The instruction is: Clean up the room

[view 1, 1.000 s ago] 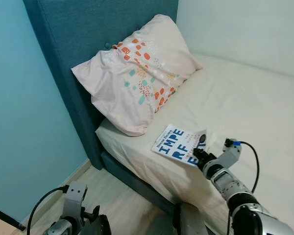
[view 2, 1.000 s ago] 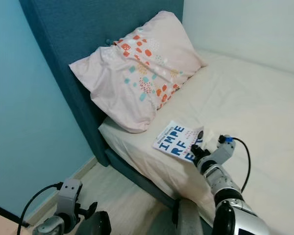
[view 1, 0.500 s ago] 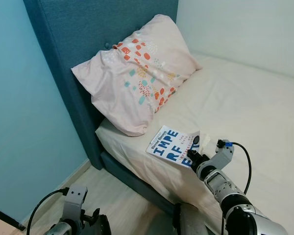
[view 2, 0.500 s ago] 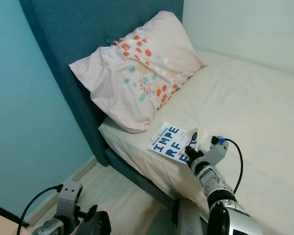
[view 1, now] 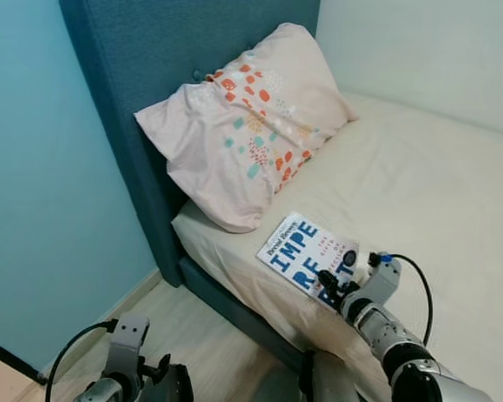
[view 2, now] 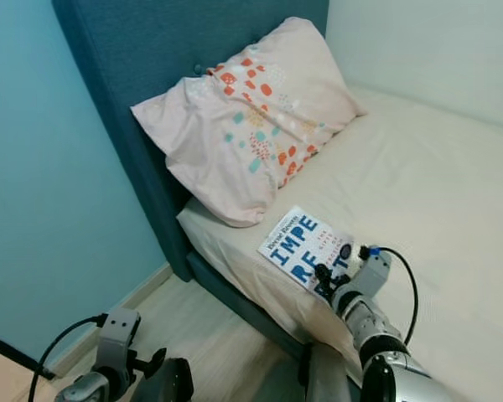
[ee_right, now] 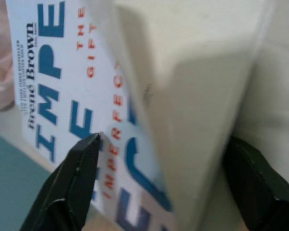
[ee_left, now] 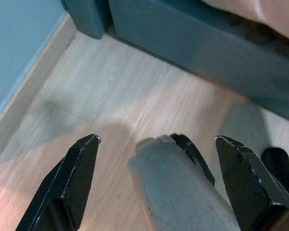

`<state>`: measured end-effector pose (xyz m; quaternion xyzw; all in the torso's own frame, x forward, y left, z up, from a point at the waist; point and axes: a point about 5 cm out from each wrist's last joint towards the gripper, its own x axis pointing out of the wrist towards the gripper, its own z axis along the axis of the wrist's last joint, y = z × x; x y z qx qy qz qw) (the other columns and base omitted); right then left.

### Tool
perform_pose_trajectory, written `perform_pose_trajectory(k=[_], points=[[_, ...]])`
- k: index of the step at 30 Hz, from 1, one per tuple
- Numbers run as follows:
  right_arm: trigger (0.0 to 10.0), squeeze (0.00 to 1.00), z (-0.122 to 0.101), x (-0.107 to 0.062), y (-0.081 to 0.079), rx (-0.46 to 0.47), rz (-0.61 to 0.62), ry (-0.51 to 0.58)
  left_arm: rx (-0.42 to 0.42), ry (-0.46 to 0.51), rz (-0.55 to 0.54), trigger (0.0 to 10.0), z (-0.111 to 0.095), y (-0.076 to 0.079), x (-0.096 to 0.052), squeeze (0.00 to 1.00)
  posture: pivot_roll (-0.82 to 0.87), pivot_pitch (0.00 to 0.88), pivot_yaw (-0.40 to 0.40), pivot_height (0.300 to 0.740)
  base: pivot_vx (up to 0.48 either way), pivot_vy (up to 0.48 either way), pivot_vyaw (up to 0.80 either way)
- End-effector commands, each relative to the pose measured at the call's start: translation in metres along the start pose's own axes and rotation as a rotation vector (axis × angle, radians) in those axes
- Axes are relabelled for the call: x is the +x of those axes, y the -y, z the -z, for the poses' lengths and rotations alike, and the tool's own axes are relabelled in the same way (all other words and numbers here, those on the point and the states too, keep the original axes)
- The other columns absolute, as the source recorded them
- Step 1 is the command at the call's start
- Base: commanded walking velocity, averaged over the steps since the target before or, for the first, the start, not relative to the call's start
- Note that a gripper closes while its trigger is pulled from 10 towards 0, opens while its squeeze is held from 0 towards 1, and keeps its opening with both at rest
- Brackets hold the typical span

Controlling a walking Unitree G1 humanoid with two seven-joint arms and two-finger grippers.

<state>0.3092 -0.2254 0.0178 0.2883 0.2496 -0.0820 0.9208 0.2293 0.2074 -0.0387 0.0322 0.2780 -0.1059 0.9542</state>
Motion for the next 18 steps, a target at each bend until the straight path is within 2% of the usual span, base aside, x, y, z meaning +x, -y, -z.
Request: perform_pose_trajectory(k=[1,2,5,13,14,15,17,18], points=[[10.0,1.00,0.010,-0.006,0.020,0.005,0.087,-0.040,-0.016,-0.017,-0.004,10.0,0.005,0.002,-0.001,0.00,0.03,0.088,-0.050,0.536,0.000,0.000,0.00],[10.0,1.00,0.010,-0.007,0.021,0.008,0.092,-0.038,-0.016,-0.016,-0.004,10.0,0.004,0.002,-0.001,0.00,0.03,0.088,-0.050,0.536,0.000,0.000,0.00],[10.0,1.00,0.002,-0.014,0.043,0.001,0.172,-0.024,-0.022,-0.009,0.008,10.0,-0.001,0.007,0.004,0.00,0.00,0.054,-0.049,0.536,0.000,0.000,0.00],[10.0,1.00,0.002,-0.014,0.043,0.001,0.172,-0.024,-0.022,-0.009,0.008,10.0,-0.001,0.007,0.004,0.00,0.00,0.054,-0.049,0.536,0.000,0.000,0.00],[10.0,1.00,-0.003,-0.016,0.048,0.003,0.193,-0.006,-0.024,-0.006,0.011,10.0,-0.003,0.009,0.006,0.00,-0.01,0.045,-0.047,0.536,0.000,0.000,0.00],[10.0,0.00,-0.022,-0.016,0.047,-0.015,0.190,0.081,-0.030,0.000,0.016,10.0,-0.007,0.013,0.010,0.00,-0.02,0.007,-0.050,0.536,0.000,0.000,0.00],[10.0,0.00,-0.054,-0.016,0.038,-0.058,0.143,0.234,-0.042,0.015,0.013,10.0,-0.014,0.017,0.014,0.00,-0.02,0.000,-0.053,0.536,0.000,0.000,0.00],[10.0,0.00,-0.054,-0.016,0.038,-0.058,0.143,0.234,-0.042,0.015,0.013,10.0,-0.014,0.017,0.014,0.00,-0.02,0.000,-0.053,0.536,0.000,0.000,0.00]])
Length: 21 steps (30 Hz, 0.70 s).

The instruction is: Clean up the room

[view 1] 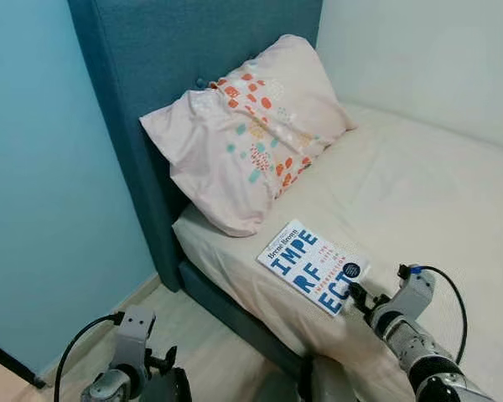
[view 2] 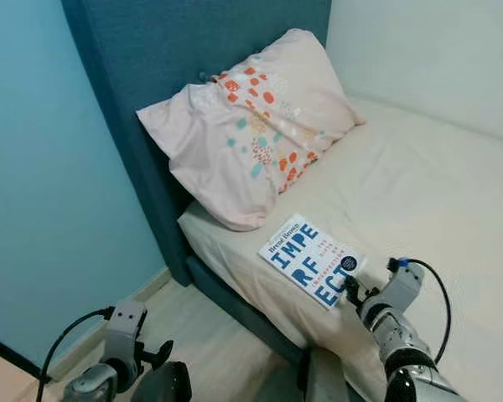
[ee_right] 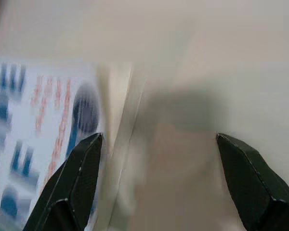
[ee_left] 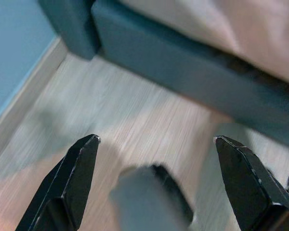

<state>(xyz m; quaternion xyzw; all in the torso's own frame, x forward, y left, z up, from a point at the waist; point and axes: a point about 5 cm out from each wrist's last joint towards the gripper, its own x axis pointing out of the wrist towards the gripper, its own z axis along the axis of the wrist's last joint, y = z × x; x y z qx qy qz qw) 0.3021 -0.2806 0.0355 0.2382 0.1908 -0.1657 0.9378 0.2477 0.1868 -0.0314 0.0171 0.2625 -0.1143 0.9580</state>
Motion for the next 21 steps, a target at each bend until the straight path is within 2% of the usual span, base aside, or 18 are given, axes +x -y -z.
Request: perform_pose_trajectory(k=[1,2,3,5,6,7,8,10,12,15,21], points=[[10.0,0.00,-0.013,0.001,0.000,-0.003,0.001,0.061,-0.021,-0.020,-0.011,10.0,0.005,0.000,-0.001,0.00,-0.02,0.000,-0.053,0.536,0.000,0.000,0.00],[10.0,0.00,-0.023,0.002,-0.007,0.003,-0.053,0.122,-0.034,-0.010,-0.025,10.0,0.002,0.000,0.000,0.00,-0.02,0.000,-0.054,0.536,0.000,0.000,0.00],[10.0,0.00,-0.023,0.002,-0.007,0.003,-0.053,0.122,-0.034,-0.010,-0.025,10.0,0.002,0.000,0.000,0.00,-0.02,0.000,-0.054,0.536,0.000,0.000,0.00],[10.0,0.00,-0.028,0.002,-0.027,-0.015,-0.186,0.164,-0.057,0.018,-0.138,10.0,-0.010,-0.014,0.003,0.00,-0.02,0.000,-0.064,0.540,0.000,0.000,0.00],[10.0,0.00,-0.028,0.002,-0.027,-0.015,-0.186,0.164,-0.057,0.018,-0.138,10.0,-0.010,-0.014,0.003,0.00,-0.02,0.000,-0.064,0.540,0.000,0.000,0.00],[10.0,0.00,-0.024,0.003,-0.036,-0.033,-0.233,0.154,-0.068,0.036,-0.204,10.0,-0.017,-0.024,0.003,0.00,-0.01,0.000,-0.074,0.545,0.000,0.000,0.00],[10.0,0.00,-0.024,0.003,-0.036,-0.033,-0.233,0.154,-0.068,0.036,-0.204,10.0,-0.017,-0.024,0.003,0.00,-0.01,0.000,-0.074,0.545,0.000,0.000,0.00],[10.0,0.00,-0.015,0.003,-0.048,-0.055,-0.278,0.124,-0.100,0.053,-0.294,10.0,-0.027,-0.039,0.002,0.00,0.00,0.000,-0.082,0.554,0.000,0.000,0.00],[10.0,0.00,-0.013,0.003,-0.050,-0.058,-0.284,0.119,-0.109,0.053,-0.308,10.0,-0.028,-0.041,0.002,0.00,0.00,0.000,-0.083,0.558,0.000,0.000,0.00],[10.0,0.00,-0.009,0.004,-0.056,-0.070,-0.296,0.112,-0.102,0.033,-0.323,10.0,-0.027,-0.044,0.002,0.00,0.00,0.000,-0.083,0.568,-0.452,0.000,0.00],[10.0,0.00,0.003,0.002,-0.065,-0.107,-0.336,0.089,-0.073,-0.001,-0.313,10.0,-0.016,-0.039,0.000,0.00,0.00,0.000,-0.081,0.591,0.000,0.000,0.00]])
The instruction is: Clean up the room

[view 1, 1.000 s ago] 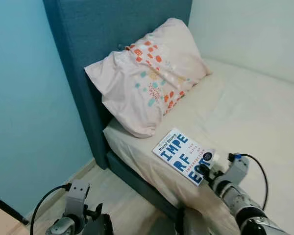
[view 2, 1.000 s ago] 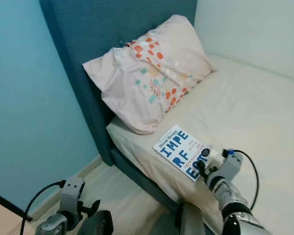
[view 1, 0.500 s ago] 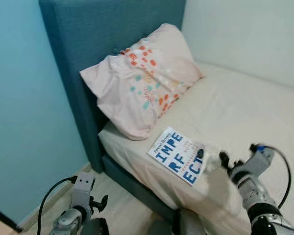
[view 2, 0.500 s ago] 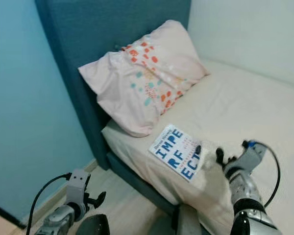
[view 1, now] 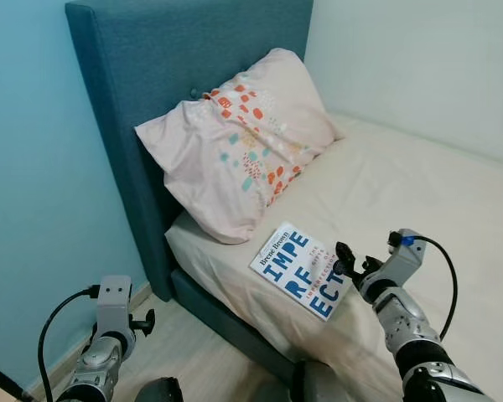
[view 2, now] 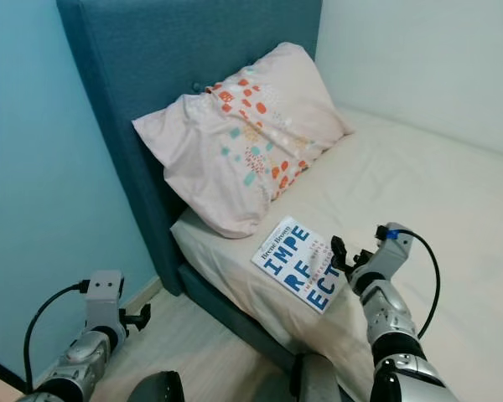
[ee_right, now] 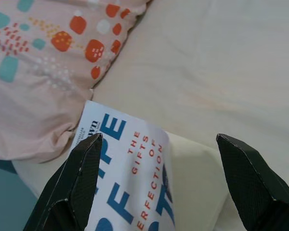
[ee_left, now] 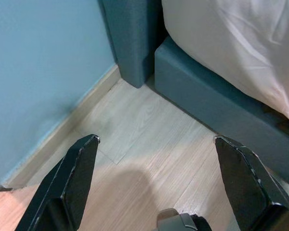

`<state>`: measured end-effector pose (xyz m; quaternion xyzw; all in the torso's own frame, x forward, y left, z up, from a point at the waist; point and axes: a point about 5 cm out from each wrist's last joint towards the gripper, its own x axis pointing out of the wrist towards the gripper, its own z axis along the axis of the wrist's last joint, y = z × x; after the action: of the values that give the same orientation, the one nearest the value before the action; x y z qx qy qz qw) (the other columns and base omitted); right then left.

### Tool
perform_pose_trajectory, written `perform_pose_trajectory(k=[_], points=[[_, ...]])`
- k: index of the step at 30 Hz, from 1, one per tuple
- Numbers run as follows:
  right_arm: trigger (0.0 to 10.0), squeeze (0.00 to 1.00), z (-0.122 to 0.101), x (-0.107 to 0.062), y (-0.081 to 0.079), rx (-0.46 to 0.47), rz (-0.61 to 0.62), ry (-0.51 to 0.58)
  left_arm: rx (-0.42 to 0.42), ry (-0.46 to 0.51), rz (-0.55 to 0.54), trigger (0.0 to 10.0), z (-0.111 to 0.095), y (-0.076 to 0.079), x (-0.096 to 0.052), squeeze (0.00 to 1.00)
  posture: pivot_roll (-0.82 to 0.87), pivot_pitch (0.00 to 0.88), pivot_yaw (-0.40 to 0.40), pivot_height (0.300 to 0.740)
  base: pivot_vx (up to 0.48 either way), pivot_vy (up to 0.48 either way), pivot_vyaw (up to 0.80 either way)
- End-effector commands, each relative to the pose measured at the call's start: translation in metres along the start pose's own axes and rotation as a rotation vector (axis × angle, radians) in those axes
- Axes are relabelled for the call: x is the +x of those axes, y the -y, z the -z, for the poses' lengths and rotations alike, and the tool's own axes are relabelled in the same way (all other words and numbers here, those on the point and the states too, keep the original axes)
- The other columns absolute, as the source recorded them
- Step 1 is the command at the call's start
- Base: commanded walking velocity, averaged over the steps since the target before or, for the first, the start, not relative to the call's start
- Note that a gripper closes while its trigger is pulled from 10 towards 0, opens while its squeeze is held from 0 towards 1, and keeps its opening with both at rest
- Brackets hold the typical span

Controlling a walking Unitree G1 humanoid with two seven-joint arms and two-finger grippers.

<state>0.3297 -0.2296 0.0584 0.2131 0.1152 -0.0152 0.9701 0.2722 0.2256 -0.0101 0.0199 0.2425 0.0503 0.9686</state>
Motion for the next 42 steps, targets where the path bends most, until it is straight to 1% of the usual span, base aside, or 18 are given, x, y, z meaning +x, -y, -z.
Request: perform_pose_trajectory(k=[1,4,8,11,14,16,18,20,23,25,27,28,30,31,35,38,39,42], points=[[10.0,0.00,0.008,0.000,-0.005,-0.020,-0.020,-0.017,0.016,-0.049,0.012,10.0,0.014,0.004,-0.004,0.00,0.00,0.000,-0.082,0.595,0.000,0.000,0.00],[10.0,0.00,0.016,-0.002,-0.006,-0.026,-0.027,-0.040,0.021,-0.072,0.015,10.0,0.020,0.005,-0.006,0.00,0.00,0.000,-0.082,0.605,0.000,0.000,0.00],[10.0,0.00,0.033,-0.008,-0.011,-0.043,-0.064,-0.068,0.029,-0.153,0.017,10.0,0.042,0.006,-0.015,0.00,0.00,0.000,-0.078,0.623,0.000,0.000,0.00],[10.0,0.00,0.035,-0.009,-0.012,-0.044,-0.073,-0.067,0.030,-0.169,0.015,10.0,0.046,0.005,-0.017,0.00,0.00,0.000,-0.077,0.628,0.000,0.000,0.00],[10.0,0.00,0.039,-0.011,-0.017,-0.053,-0.133,-0.066,0.034,-0.249,0.000,10.0,0.066,0.001,-0.027,0.00,0.00,0.000,-0.072,0.641,0.000,0.000,0.00],[10.0,0.00,0.041,-0.011,-0.018,-0.055,-0.147,-0.068,0.036,-0.270,-0.005,10.0,0.071,0.000,-0.030,0.00,0.00,0.000,-0.072,0.646,0.000,0.000,0.00],[10.0,0.00,0.050,-0.013,-0.022,-0.088,-0.172,-0.105,0.035,-0.324,-0.012,10.0,0.084,-0.002,-0.038,0.00,0.00,0.000,-0.072,0.655,0.000,0.000,0.00],[10.0,0.00,0.054,-0.015,-0.023,-0.105,-0.181,-0.122,0.035,-0.342,-0.011,10.0,0.088,-0.002,-0.040,0.00,0.00,0.000,-0.072,0.660,0.000,0.000,0.00],[10.0,0.00,0.079,-0.023,-0.027,-0.174,-0.207,-0.238,0.047,-0.450,-0.016,10.0,0.112,-0.002,-0.056,0.00,0.00,0.000,-0.074,0.674,0.000,0.000,0.00],[10.0,0.00,0.084,-0.025,-0.027,-0.189,-0.209,-0.260,0.047,-0.471,-0.019,10.0,0.117,-0.003,-0.059,0.00,0.00,0.000,-0.074,0.678,0.000,0.000,0.00],[10.0,0.00,0.099,-0.033,-0.021,-0.237,-0.180,-0.344,0.035,-0.527,-0.039,10.0,0.129,-0.004,-0.069,0.00,-0.01,0.000,-0.066,0.687,0.000,0.000,0.00],[10.0,0.00,0.099,-0.033,-0.021,-0.237,-0.180,-0.344,0.035,-0.527,-0.039,10.0,0.129,-0.004,-0.069,0.00,-0.01,0.000,-0.066,0.687,0.000,0.000,0.00],[10.0,0.00,0.118,-0.046,-0.006,-0.311,-0.089,-0.455,0.035,-0.568,-0.040,10.0,0.139,-0.003,-0.077,0.00,0.00,0.000,-0.066,0.697,0.000,0.000,0.00],[10.0,0.00,0.124,-0.052,0.000,-0.312,-0.050,-0.493,0.037,-0.572,-0.036,10.0,0.141,-0.002,-0.078,0.00,0.00,0.000,-0.071,0.701,0.000,0.000,0.00],[10.0,0.00,0.136,-0.063,0.008,-0.311,-0.010,-0.562,0.037,-0.569,-0.025,10.0,0.140,0.000,-0.078,0.00,0.01,0.000,-0.078,0.715,0.000,0.000,0.00],[10.0,0.00,0.151,-0.079,0.018,-0.314,0.051,-0.649,0.068,-0.567,0.003,10.0,0.139,0.003,-0.076,0.00,0.01,0.000,-0.088,0.729,0.000,0.000,0.00],[10.0,0.00,0.151,-0.079,0.018,-0.314,0.051,-0.649,0.068,-0.567,0.003,10.0,0.139,0.003,-0.076,0.00,0.01,0.000,-0.088,0.729,0.000,0.000,0.00],[10.0,0.00,0.161,-0.098,0.036,-0.287,0.180,-0.708,0.082,-0.560,0.018,10.0,0.134,0.009,-0.071,0.00,0.02,0.000,-0.101,0.738,0.000,0.000,0.00]])
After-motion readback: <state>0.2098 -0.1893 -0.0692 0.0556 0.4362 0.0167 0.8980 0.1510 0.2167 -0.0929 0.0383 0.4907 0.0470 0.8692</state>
